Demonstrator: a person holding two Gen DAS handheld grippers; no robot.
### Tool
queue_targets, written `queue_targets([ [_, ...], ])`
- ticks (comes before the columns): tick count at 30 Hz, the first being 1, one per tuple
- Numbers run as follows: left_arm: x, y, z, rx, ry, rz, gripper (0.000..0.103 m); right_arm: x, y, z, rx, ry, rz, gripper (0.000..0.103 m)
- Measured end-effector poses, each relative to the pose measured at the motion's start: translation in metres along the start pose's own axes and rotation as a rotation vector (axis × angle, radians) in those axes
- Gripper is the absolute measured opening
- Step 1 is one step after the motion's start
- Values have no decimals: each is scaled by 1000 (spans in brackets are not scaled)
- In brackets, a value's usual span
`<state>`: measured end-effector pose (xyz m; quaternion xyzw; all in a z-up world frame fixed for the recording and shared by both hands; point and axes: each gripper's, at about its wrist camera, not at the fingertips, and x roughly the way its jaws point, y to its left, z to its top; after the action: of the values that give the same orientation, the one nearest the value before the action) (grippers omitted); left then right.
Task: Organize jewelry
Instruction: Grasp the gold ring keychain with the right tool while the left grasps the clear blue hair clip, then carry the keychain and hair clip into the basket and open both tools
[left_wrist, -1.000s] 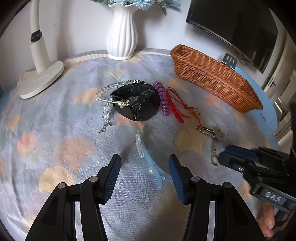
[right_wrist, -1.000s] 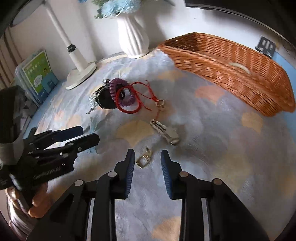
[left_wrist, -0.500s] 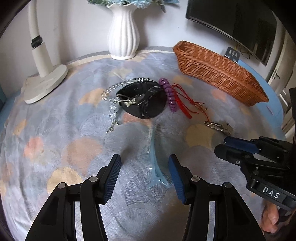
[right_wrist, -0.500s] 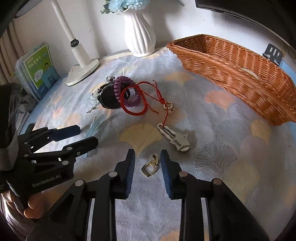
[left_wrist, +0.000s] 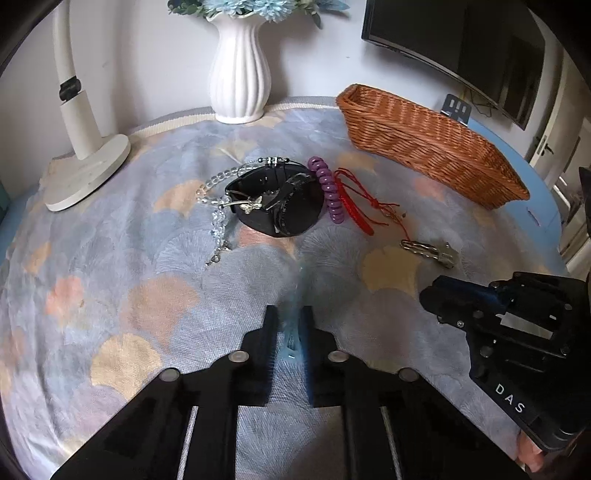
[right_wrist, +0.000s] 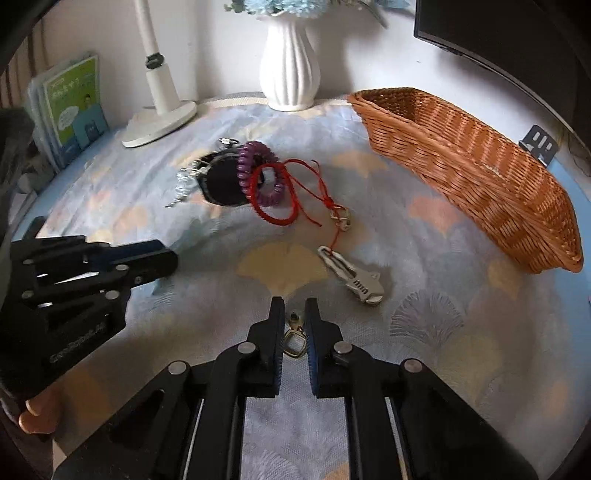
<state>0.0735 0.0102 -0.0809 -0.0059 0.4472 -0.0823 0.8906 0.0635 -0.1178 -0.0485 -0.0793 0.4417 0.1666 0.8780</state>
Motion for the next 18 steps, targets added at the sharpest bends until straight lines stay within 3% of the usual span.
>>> queue_targets([
  [2, -3, 1, -1, -7, -4, -5, 11, -8, -6, -1, 24, -14, 31, 12],
  [8, -26, -3, 0, -27, -38, -124, 11, -39, -36, 1, 114, -63, 108, 12],
  [18, -62, -56, 40, 88, -105, -126, 11, -100, -108, 23, 256, -211, 249, 12],
])
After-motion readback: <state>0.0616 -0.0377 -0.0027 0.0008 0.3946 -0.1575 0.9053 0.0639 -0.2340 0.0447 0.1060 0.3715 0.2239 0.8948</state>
